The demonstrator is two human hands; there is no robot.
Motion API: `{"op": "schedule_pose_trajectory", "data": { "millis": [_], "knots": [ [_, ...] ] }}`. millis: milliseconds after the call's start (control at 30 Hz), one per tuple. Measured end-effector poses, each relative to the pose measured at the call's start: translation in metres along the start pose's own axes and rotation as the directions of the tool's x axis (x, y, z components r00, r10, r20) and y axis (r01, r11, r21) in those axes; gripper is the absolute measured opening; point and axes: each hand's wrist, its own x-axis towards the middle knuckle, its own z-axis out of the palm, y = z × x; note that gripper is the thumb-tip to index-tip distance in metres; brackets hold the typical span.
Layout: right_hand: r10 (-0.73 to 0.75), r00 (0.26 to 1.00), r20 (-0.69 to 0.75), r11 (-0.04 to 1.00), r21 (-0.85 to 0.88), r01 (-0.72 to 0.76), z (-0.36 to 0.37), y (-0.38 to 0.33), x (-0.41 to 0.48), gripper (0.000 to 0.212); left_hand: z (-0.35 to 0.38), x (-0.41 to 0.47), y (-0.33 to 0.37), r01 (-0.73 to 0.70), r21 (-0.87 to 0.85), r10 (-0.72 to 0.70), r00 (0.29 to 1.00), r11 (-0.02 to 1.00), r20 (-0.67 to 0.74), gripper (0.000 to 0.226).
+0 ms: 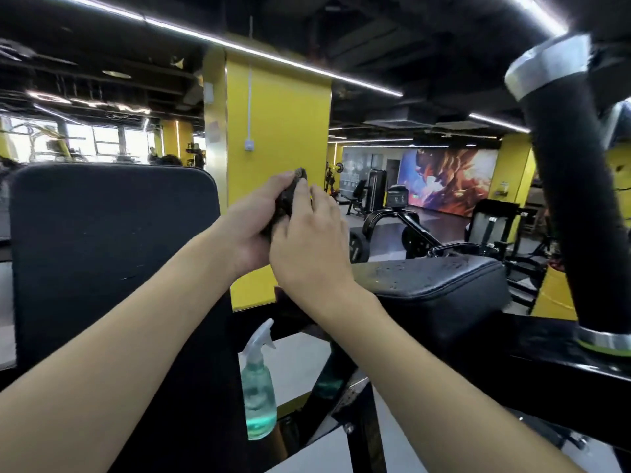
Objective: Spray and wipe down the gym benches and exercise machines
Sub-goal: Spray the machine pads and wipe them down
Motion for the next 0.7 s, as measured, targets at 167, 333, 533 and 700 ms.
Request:
{"op": "schedule_pose_trajectory", "data": {
  "millis": [167, 333, 533, 700],
  "knots": [
    [-0.043, 0.997, -0.065, 0.995, -0.093, 0.037, -0.064, 0.023, -0.027, 0.043, 0.007, 0.063, -0.010, -0.145, 0.210, 0.155, 0.988, 0.967, -0.028, 0.039],
    [0.172, 0.959, -0.226, 0.968, -0.140, -0.207, -0.094, 0.062, -0.046, 0.026, -0.006, 0.109, -0.044, -0.129, 0.713, 0.124, 0.990, 0.689, 0.060, 0.035],
    [0.356, 0.892, -0.279, 0.929, 0.000, -0.370, -0.082, 0.080, -0.044, 0.045, -0.010, 0.138, -0.082, -0.283, 0.914, 0.163, 0.956, 0.289, 0.245, 0.025],
    [0.367, 0.879, -0.305, 0.927, 0.034, -0.375, -0.082, 0.079, -0.045, 0.037, -0.023, 0.165, -0.086, -0.232, 0.958, 0.006, 0.972, 0.167, 0.235, 0.042]
  ]
}}
